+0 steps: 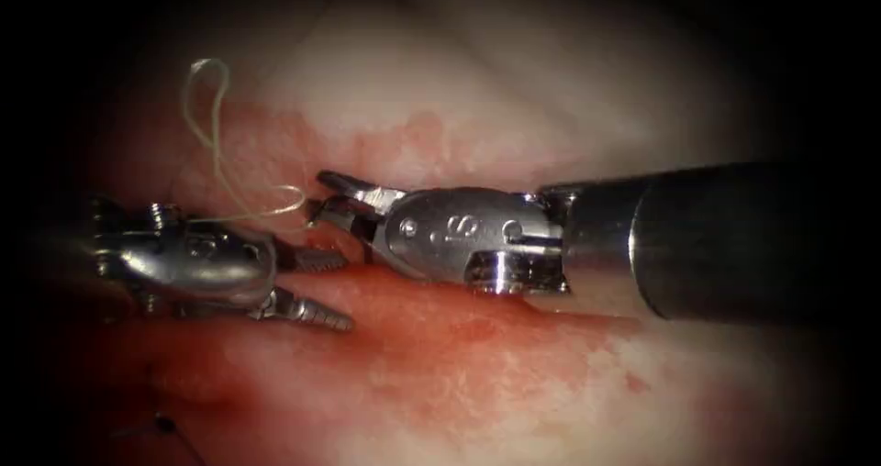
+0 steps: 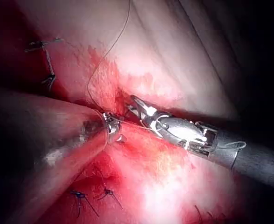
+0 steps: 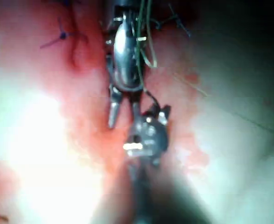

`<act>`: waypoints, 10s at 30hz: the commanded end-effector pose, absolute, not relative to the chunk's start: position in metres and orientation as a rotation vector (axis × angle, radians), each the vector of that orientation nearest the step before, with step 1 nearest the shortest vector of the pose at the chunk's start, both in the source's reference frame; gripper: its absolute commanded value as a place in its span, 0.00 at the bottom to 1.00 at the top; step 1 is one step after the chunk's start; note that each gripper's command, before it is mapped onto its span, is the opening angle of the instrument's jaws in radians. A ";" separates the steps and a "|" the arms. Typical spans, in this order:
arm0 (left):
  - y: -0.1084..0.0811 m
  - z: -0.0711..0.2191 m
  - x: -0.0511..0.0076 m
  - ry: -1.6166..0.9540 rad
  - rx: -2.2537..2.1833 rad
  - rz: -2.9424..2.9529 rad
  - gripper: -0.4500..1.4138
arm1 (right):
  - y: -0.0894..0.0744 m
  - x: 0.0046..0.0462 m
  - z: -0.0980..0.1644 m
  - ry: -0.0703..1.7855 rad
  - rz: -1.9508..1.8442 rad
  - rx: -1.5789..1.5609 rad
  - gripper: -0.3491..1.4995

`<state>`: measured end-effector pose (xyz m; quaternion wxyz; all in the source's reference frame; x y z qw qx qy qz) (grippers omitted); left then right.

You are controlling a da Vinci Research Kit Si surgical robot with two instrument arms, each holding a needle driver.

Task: Wound Closure

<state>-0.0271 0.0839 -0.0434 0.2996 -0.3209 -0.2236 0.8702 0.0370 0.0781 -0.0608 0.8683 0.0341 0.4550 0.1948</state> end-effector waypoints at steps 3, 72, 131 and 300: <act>0.083 -0.043 -0.0275 -0.597 -0.854 2.311 0.56 | 0.078 0.0378 -0.060 0.948 0.430 0.109 0.00; 0.082 -0.043 -0.0290 -0.599 -0.842 2.325 0.55 | 0.086 0.0346 -0.064 1.041 0.446 -0.203 0.00; 0.082 -0.042 -0.0290 -0.611 -0.836 2.338 0.55 | 0.087 0.0328 -0.065 1.029 0.658 -0.155 0.00; 0.082 -0.051 -0.0312 -0.658 -1.306 2.280 0.05 | 0.087 0.0281 -0.060 1.131 0.900 0.639 0.83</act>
